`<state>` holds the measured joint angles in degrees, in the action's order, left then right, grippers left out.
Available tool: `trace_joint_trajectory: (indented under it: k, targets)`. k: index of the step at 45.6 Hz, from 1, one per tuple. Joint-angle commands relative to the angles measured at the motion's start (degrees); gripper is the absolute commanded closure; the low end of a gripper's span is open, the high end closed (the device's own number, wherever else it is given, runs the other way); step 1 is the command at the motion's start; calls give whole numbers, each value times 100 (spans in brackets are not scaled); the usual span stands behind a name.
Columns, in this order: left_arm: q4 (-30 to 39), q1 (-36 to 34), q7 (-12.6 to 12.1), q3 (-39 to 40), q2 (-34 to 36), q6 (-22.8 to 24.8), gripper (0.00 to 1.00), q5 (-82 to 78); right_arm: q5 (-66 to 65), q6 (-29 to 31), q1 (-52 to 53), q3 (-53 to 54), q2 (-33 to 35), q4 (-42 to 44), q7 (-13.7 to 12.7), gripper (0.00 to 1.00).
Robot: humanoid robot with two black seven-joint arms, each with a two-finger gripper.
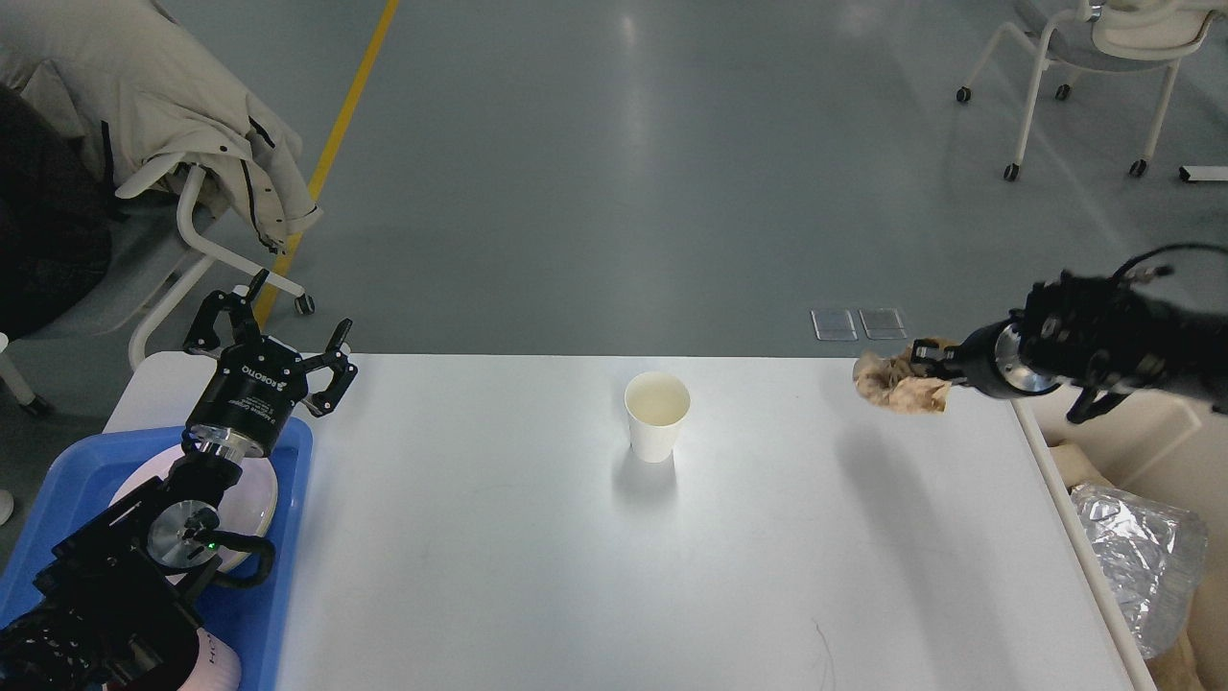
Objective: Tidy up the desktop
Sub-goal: 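Grasp the crumpled brown paper and drop it into the bin, then raise the right gripper out of the bin toward the paper cup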
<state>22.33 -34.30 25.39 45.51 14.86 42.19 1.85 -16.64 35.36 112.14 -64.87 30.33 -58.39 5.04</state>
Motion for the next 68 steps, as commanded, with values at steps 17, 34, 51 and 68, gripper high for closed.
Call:
trace_joint_trajectory:
  k: [17,34,51,68]
  targets:
    - [0,3,-8,1,17,0,0,0,-1201,1964,3640,-157,175,-137,1175,100]
    - [0,3,1,1,8,0,0,0,-1298,-1583,-1567,-1318,632,1609,1043,100]
    - [0,-6,1,1,-1,0,0,0,759,-2499,-7065,27,-352,5303,586,100]
    - [0,-6,1,1,-1,0,0,0,811,-2701,-7276,36,-379,5303,481,100]
